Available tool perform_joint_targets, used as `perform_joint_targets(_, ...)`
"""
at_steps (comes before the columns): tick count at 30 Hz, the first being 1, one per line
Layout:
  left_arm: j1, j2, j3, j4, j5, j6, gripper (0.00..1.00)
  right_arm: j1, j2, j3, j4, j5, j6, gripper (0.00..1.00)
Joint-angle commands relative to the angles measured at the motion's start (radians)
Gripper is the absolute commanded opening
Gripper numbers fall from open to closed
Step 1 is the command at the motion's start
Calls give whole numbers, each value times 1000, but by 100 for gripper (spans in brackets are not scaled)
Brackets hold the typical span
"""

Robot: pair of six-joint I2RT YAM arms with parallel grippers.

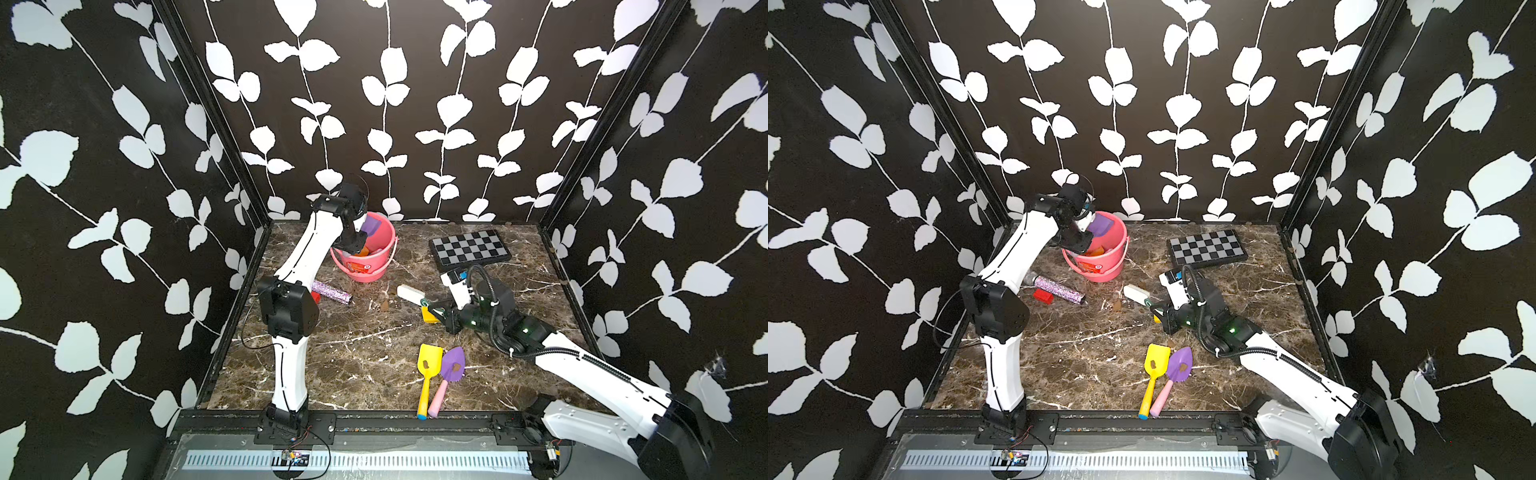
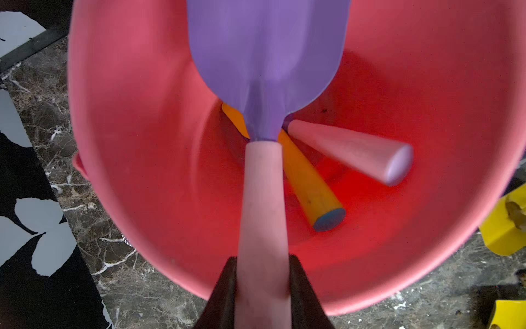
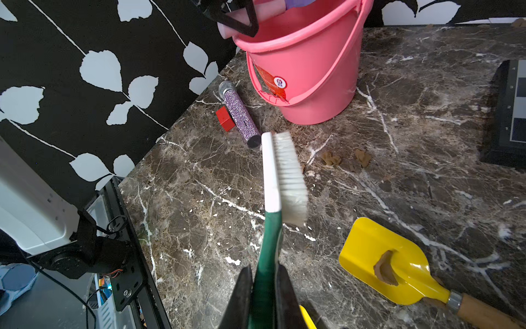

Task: Brush the soil off the hand trowel and place it into the bucket
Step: Place the hand trowel in the bucket.

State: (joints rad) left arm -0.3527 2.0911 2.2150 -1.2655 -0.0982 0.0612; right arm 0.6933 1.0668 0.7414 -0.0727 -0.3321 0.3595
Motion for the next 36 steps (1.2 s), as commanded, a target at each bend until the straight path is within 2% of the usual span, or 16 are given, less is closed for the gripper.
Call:
perform_joint_targets(1,-4,9,60,-38,-6,13,19,4,-2,1,34,14,-17,0)
perform_joint_targets(20,-5,52,77,-48,3,18,33,4,35,5,33,34,-39,0)
perform_joint_targets(29,-5,58,88,-32,10,8,34,5,38,-7,37,44,-37,0)
perform_joint_targets(36,-15,-52,70,59,29,-40,38,-11,42,-10,-9,90,-13,0)
